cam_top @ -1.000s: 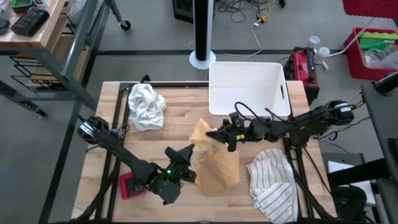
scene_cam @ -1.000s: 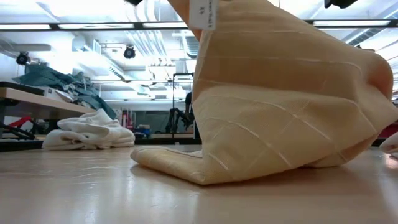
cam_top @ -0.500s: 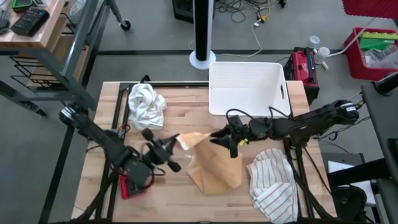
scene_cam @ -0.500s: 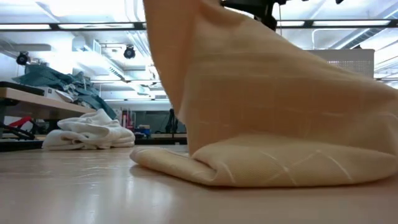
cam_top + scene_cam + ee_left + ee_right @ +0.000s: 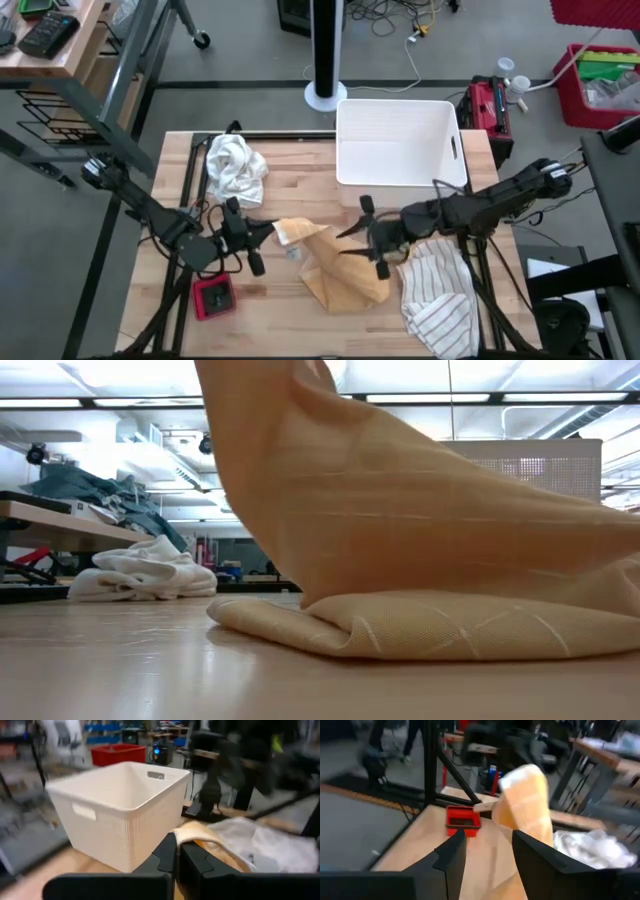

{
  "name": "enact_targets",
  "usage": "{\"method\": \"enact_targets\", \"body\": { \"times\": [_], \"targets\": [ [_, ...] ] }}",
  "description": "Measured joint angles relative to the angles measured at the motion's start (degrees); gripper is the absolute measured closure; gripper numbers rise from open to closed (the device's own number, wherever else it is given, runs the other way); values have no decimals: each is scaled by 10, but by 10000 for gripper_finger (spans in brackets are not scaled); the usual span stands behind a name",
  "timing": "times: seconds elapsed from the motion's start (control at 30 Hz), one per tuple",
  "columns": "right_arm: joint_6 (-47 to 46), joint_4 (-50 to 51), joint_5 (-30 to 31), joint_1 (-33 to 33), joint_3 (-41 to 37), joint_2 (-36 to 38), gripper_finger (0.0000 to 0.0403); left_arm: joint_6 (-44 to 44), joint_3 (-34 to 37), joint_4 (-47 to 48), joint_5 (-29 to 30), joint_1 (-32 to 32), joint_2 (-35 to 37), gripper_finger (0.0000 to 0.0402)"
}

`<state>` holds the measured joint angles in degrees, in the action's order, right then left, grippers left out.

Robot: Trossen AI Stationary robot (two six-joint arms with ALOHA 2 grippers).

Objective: Fold towel
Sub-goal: Fold the yellow kitchen towel

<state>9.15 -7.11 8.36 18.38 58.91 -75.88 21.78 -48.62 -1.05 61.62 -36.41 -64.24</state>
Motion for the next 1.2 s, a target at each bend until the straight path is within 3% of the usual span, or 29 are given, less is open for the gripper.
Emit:
{"method": "enact_targets", "body": {
  "times": [0.1, 0.23, 0.5, 0.73, 1.0, 1.2],
  "targets": [
    [70, 8, 65, 18, 36, -43, 253, 61, 5, 15, 0, 11, 9, 401],
    [137, 13, 175, 31, 93, -107, 249, 75, 6, 25, -13, 15, 7, 401],
    [195, 45, 257, 32, 186, -213, 220, 74, 6, 24, -27, 16, 5, 401],
    [230, 44, 363, 28, 227, -268, 209, 73, 5, 21, -57, 16, 5, 401],
    [229, 36, 409, 16, 236, -284, 227, 70, 5, 20, -77, 16, 5, 401],
    [235, 26, 430, 6, 239, -284, 281, 70, 5, 20, -83, 16, 5, 401]
  ]
}}
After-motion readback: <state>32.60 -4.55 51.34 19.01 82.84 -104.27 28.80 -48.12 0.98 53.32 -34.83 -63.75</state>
